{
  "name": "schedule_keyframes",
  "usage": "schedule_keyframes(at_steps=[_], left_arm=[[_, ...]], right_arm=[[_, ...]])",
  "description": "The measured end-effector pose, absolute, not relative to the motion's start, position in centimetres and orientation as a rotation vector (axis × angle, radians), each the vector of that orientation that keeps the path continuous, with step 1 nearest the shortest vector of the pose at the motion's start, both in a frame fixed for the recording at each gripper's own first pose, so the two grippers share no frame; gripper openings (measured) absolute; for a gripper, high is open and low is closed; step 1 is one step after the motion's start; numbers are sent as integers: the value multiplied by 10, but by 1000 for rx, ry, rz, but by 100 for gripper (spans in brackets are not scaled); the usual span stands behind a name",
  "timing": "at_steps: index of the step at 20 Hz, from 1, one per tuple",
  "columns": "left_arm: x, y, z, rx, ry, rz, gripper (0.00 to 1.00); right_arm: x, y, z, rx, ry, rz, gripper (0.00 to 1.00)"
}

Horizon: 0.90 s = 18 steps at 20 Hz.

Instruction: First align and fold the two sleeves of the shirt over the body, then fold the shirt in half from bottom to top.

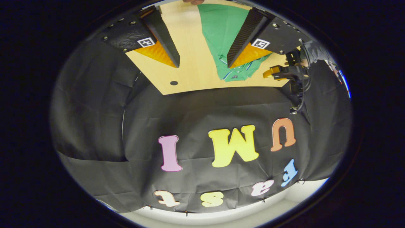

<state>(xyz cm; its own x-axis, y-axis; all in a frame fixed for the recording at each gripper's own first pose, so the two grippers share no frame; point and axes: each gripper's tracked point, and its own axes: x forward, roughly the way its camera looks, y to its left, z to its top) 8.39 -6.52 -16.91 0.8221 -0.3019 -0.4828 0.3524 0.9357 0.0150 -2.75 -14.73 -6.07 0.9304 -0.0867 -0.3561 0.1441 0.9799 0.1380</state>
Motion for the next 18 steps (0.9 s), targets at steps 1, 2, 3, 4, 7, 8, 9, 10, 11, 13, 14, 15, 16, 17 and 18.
schedule_keyframes(at_steps=[1, 2, 3, 4, 7, 8, 9, 10, 11, 13, 14, 15, 16, 17, 18], left_arm=[[66, -57, -162, 99, 490, -340, 100], [47, -49, -156, 96, 488, -335, 100], [29, -40, -154, 94, 486, -325, 100], [12, -32, -153, 93, 493, -316, 100], [-41, -9, -164, 111, 532, -288, 100], [-57, -1, -170, 125, 549, -276, 99], [-76, 7, -176, 128, 581, -263, 100], [-95, 11, -189, 124, 622, -260, 100], [-110, 11, -205, 112, 665, -265, 100], [-141, 23, -233, 117, 734, -238, 100], [-154, 30, -244, 122, 759, -219, 100], [-164, 35, -253, 121, 771, -207, 100], [-175, 38, -262, 121, 800, -200, 100], [-183, 41, -271, 124, 823, -192, 100], [-189, 45, -279, 135, 845, -184, 100]], right_arm=[[-28, -142, -65, 166, 361, -104, 94], [-30, -137, -69, 165, 364, -93, 95], [-34, -134, -75, 160, 369, -83, 95], [-39, -129, -83, 158, 380, -72, 94], [-52, -113, -117, 152, 430, -39, 94], [-56, -108, -131, 148, 458, -27, 95], [-62, -104, -148, 137, 488, -20, 95], [-70, -101, -164, 128, 524, -13, 95], [-78, -99, -182, 119, 565, -8, 95], [-98, -91, -216, 99, 640, 8, 95], [-107, -88, -232, 83, 680, 14, 95], [-117, -88, -247, 61, 717, 16, 95], [-122, -86, -260, 49, 745, 19, 95], [-125, -84, -273, 41, 781, 18, 95], [-127, -81, -283, 37, 808, 20, 95]])
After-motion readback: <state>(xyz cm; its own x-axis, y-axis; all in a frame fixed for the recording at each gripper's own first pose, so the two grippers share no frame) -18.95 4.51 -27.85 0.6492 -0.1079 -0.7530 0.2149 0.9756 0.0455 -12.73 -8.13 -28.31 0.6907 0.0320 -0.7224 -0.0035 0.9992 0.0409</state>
